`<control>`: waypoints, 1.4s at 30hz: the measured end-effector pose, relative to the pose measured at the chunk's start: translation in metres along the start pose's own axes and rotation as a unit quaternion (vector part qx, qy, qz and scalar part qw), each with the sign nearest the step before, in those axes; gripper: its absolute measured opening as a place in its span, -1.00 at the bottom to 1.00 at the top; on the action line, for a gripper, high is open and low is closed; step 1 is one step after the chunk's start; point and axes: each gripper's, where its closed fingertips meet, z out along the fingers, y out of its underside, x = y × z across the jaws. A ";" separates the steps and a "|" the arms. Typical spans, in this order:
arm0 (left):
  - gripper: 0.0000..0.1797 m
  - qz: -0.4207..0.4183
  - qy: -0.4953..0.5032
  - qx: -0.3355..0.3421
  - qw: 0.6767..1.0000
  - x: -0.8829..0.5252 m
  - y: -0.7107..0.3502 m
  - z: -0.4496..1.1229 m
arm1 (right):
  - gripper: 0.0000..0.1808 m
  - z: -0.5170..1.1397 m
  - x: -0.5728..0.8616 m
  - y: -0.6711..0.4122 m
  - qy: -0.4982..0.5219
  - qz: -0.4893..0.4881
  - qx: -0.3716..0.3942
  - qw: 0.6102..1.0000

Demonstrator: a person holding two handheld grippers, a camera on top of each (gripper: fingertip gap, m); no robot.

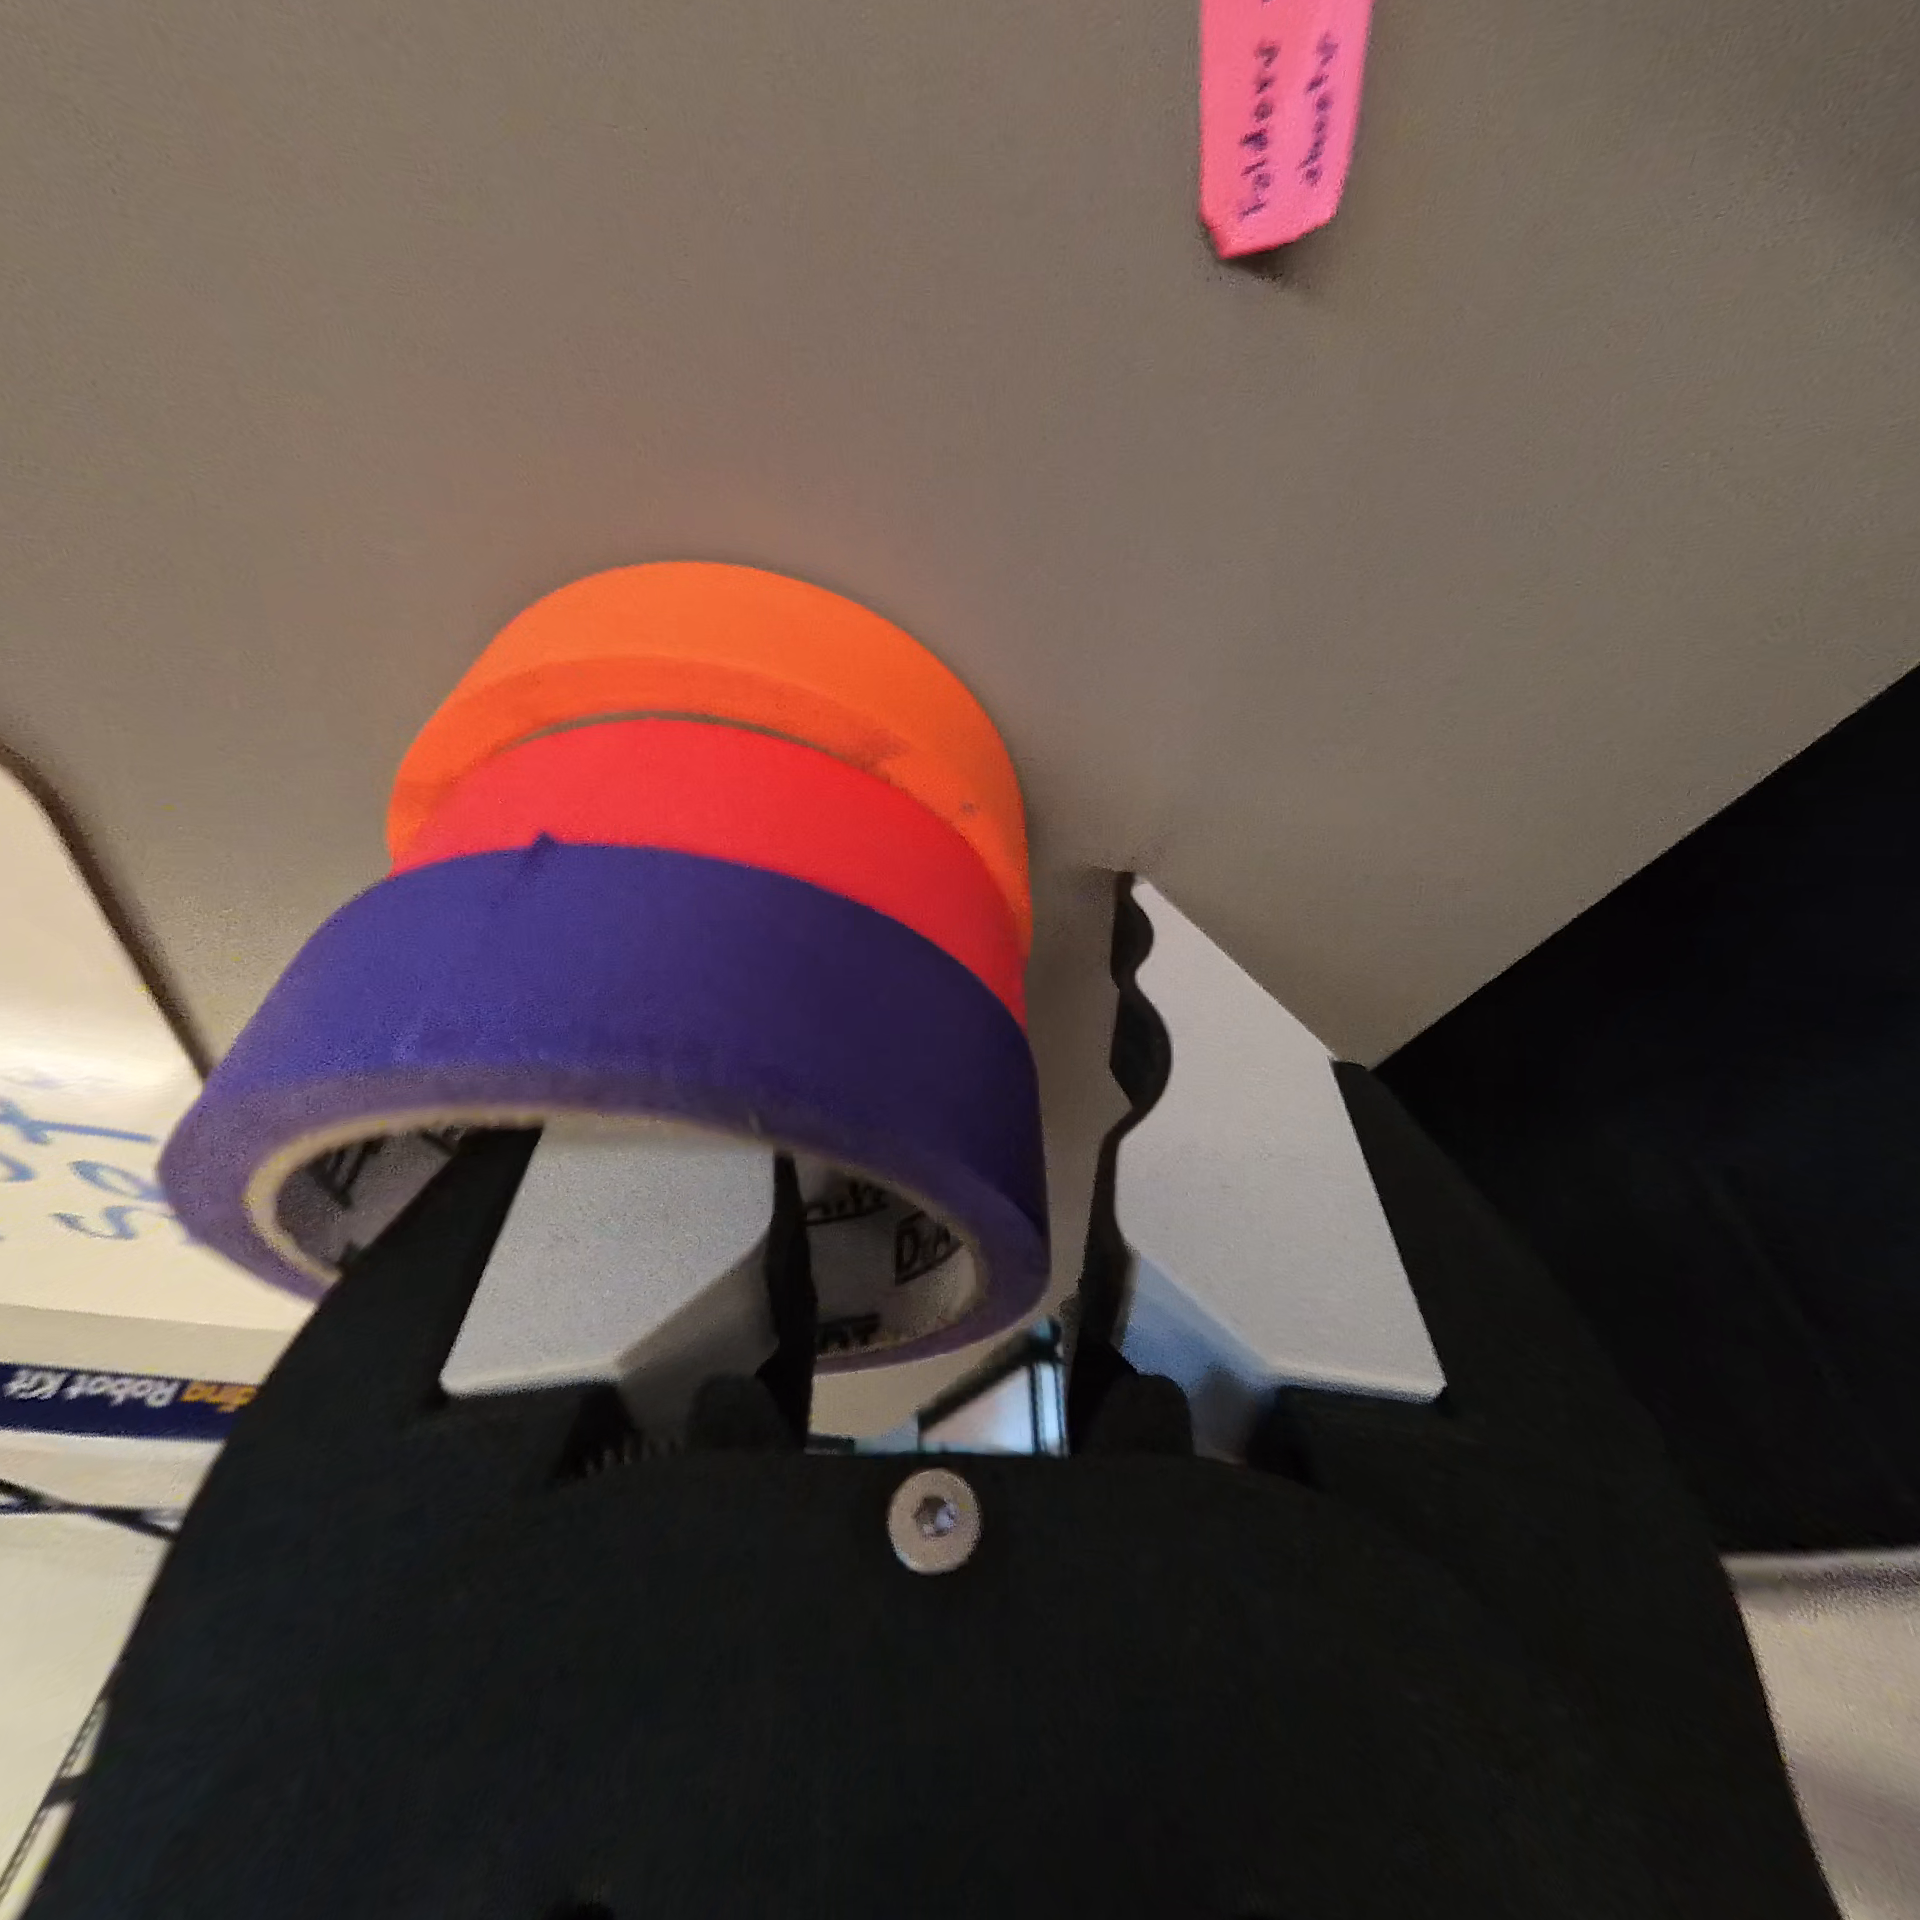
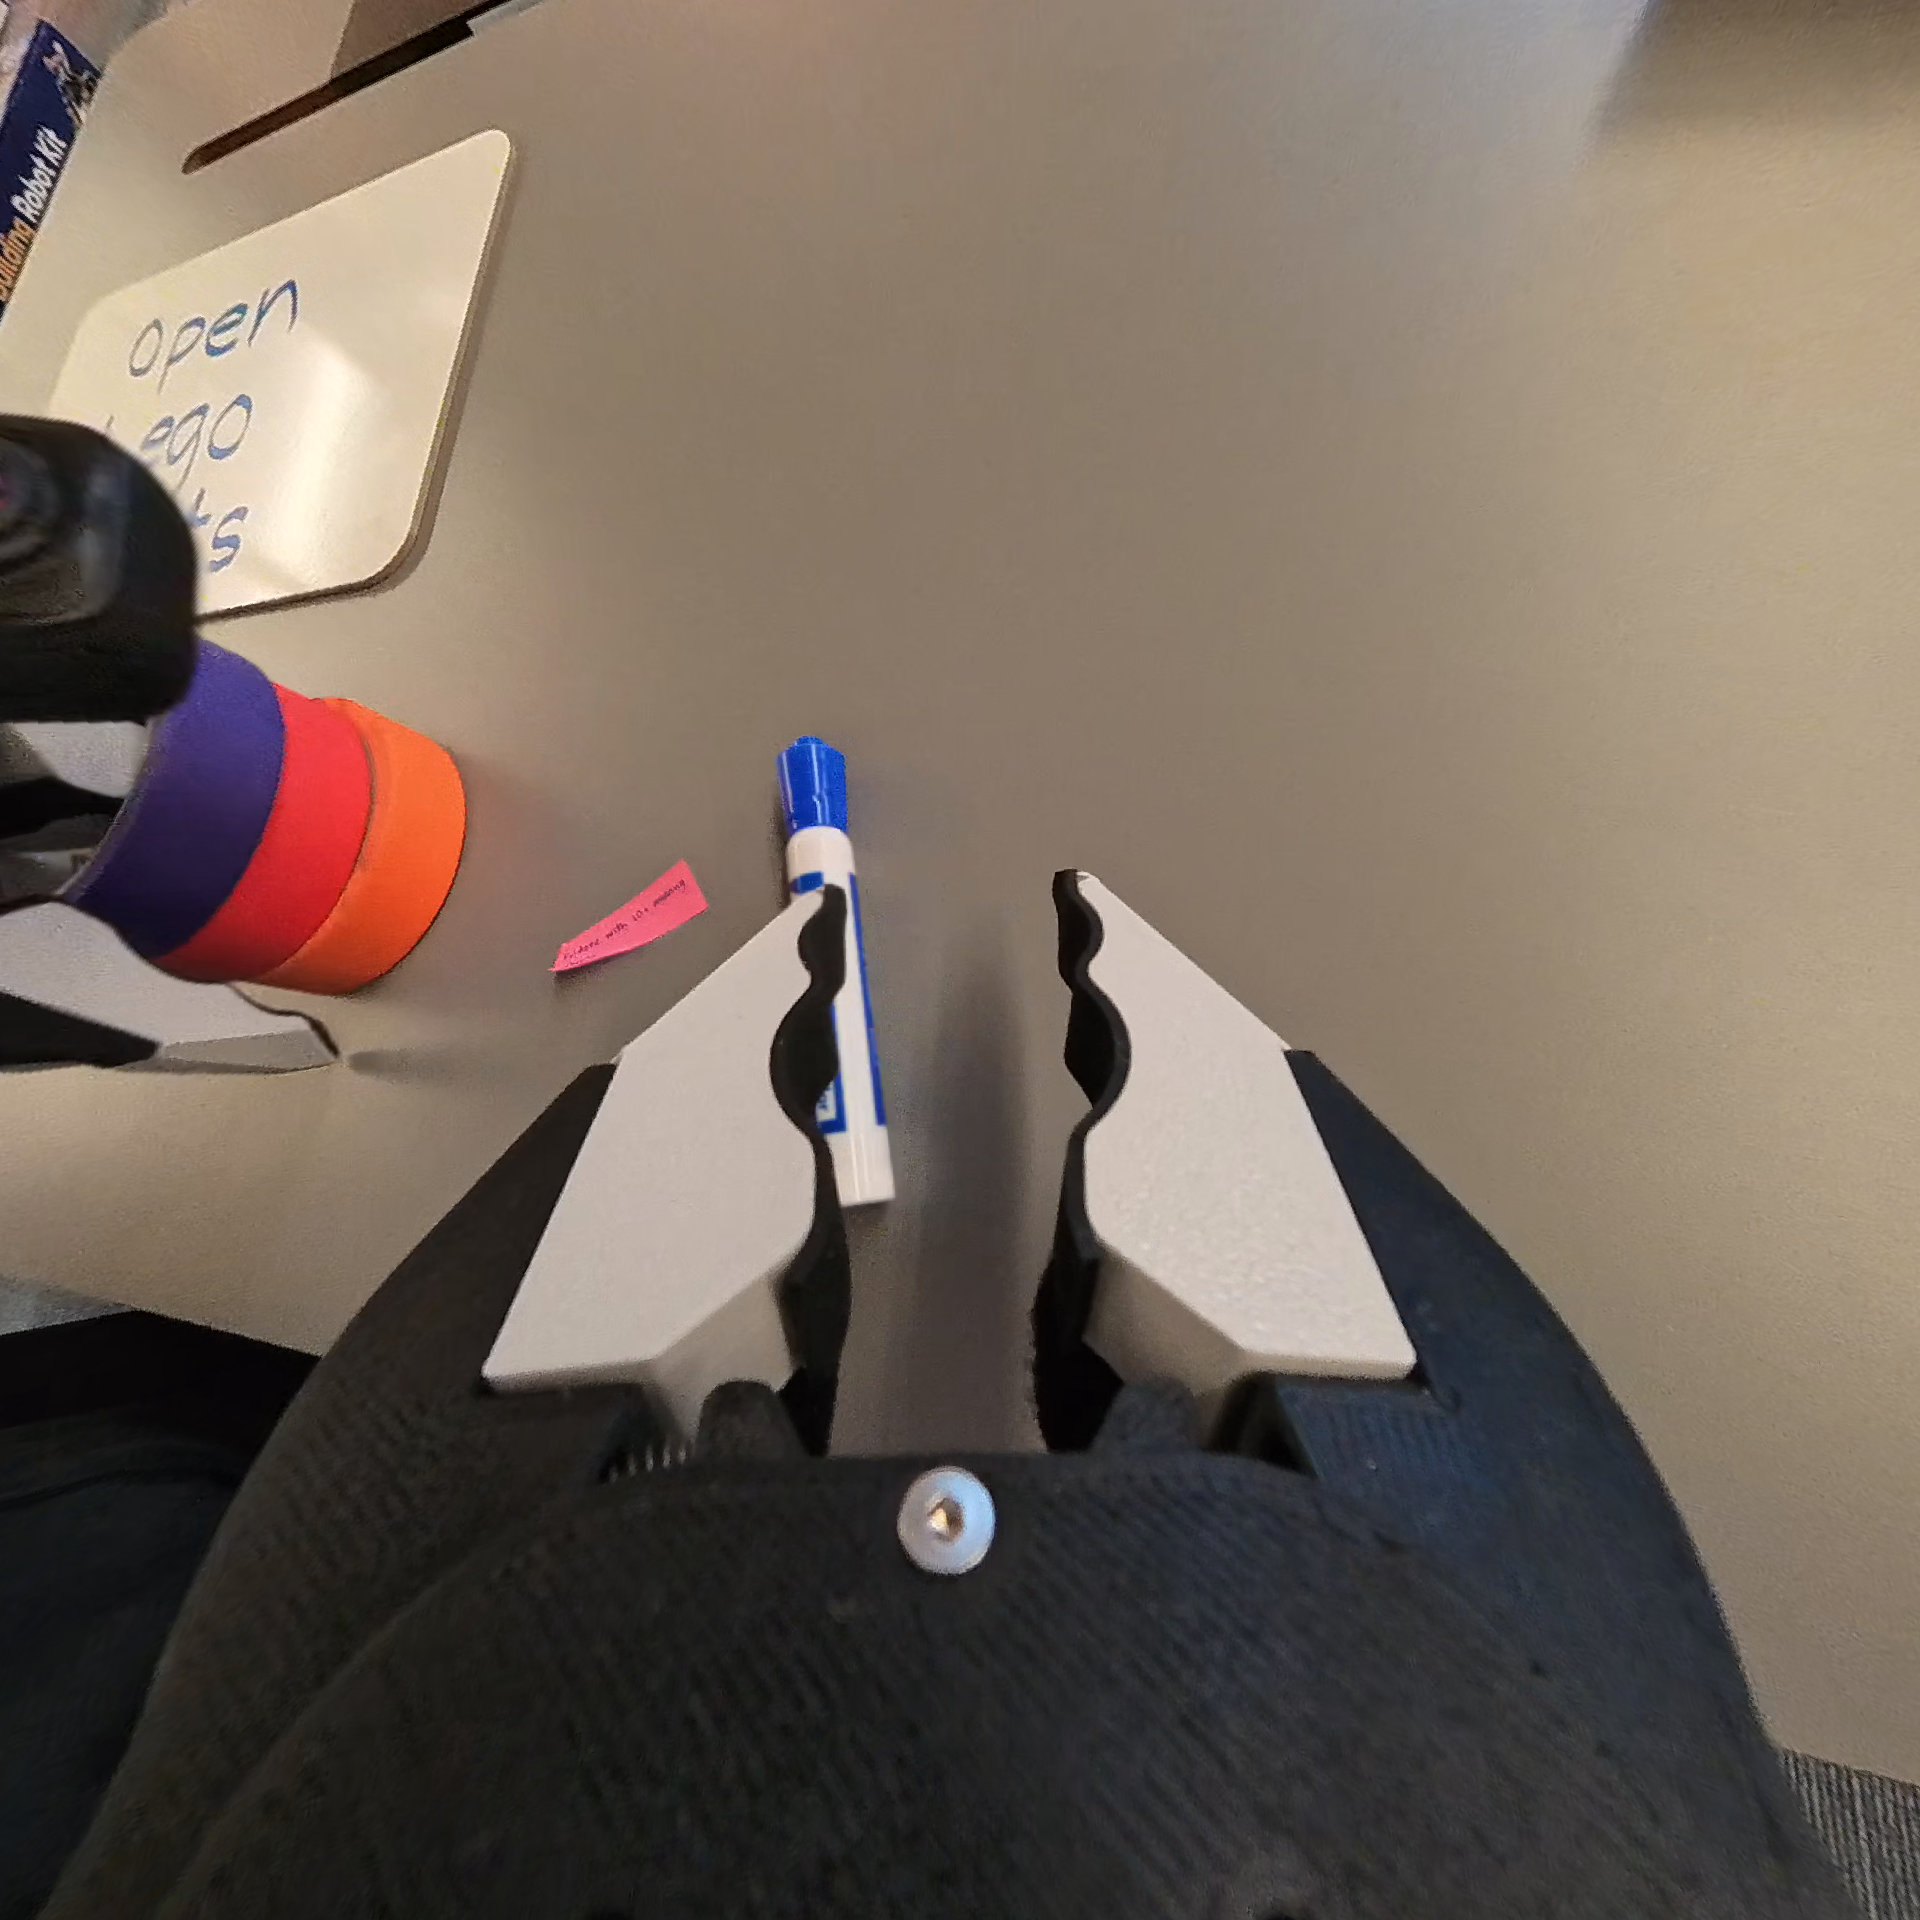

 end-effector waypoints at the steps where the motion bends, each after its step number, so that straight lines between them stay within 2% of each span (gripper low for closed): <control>1: -0.35 -0.007 0.008 -0.004 1.000 0.000 0.000 0.000 | -0.56 -0.001 0.001 0.001 -0.002 0.000 0.000 1.000; 4: -0.38 -0.007 0.011 -0.020 1.000 -0.001 0.000 0.000 | -0.58 -0.003 0.004 0.003 -0.009 0.005 -0.001 1.000; 6: -0.69 0.014 0.011 -0.037 0.999 0.000 0.002 0.000 | -0.60 -0.005 0.007 0.005 -0.014 0.010 -0.001 1.000; 7: -0.71 0.024 0.009 -0.042 0.999 0.000 0.002 0.000 | -0.62 -0.006 0.008 0.007 -0.017 0.014 -0.001 1.000; 12: -0.75 0.039 0.028 -0.023 0.999 -0.003 0.009 -0.007 | -0.67 -0.011 0.013 0.011 -0.030 0.031 -0.004 0.999; 18: -0.76 0.041 0.067 0.102 0.992 -0.022 0.011 -0.056 | -0.69 -0.034 0.022 0.019 0.007 0.024 -0.005 1.000; 24: -0.75 0.071 0.142 0.105 0.982 -0.021 0.016 -0.060 | -0.72 -0.055 0.002 0.031 0.035 0.073 0.031 0.996; 27: -0.74 0.110 0.082 0.104 0.985 -0.019 0.019 -0.054 | -0.71 -0.047 -0.042 0.027 0.010 0.058 0.047 0.997; 29: -0.72 0.105 0.037 0.119 0.987 -0.026 0.011 -0.047 | -0.70 -0.031 -0.078 0.026 -0.021 0.055 0.048 0.997; 31: -0.66 0.103 0.034 0.137 0.985 -0.022 0.002 -0.044 | -0.69 -0.010 -0.108 0.030 -0.046 0.053 0.033 0.997; 32: -0.56 0.106 0.030 0.136 0.985 -0.021 -0.002 -0.039 | -0.69 -0.001 -0.120 0.031 -0.054 0.053 0.028 0.997; 33: -0.56 0.113 0.027 0.122 0.986 -0.021 -0.003 -0.031 | -0.69 0.007 -0.131 0.031 -0.062 0.051 0.025 0.996; 35: -0.67 0.135 0.021 0.090 0.987 -0.020 -0.004 -0.026 | -0.69 0.017 -0.147 0.032 -0.072 0.041 0.013 0.996; 36: -0.82 0.135 0.016 0.065 0.989 -0.023 -0.001 -0.026 | -0.69 0.020 -0.152 0.033 -0.072 0.031 0.006 0.997; 38: -0.85 0.143 0.011 0.042 0.989 -0.029 0.003 -0.025 | -0.70 0.021 -0.159 0.031 -0.071 0.012 -0.001 0.997; 39: -0.81 0.141 0.008 0.026 0.990 -0.033 0.008 -0.023 | -0.70 0.022 -0.161 0.030 -0.072 0.006 -0.003 0.997; 40: -0.61 0.137 -0.010 0.008 0.991 -0.042 0.012 -0.019 | -0.70 0.022 -0.164 0.030 -0.074 0.003 -0.005 0.997; 41: -0.54 0.143 -0.018 -0.007 0.990 -0.048 0.017 -0.015 | -0.70 0.024 -0.166 0.030 -0.076 0.001 -0.009 0.997; 42: -0.60 0.157 -0.004 -0.009 0.988 -0.045 0.018 -0.013 | -0.70 0.025 -0.167 0.031 -0.075 0.001 -0.012 0.997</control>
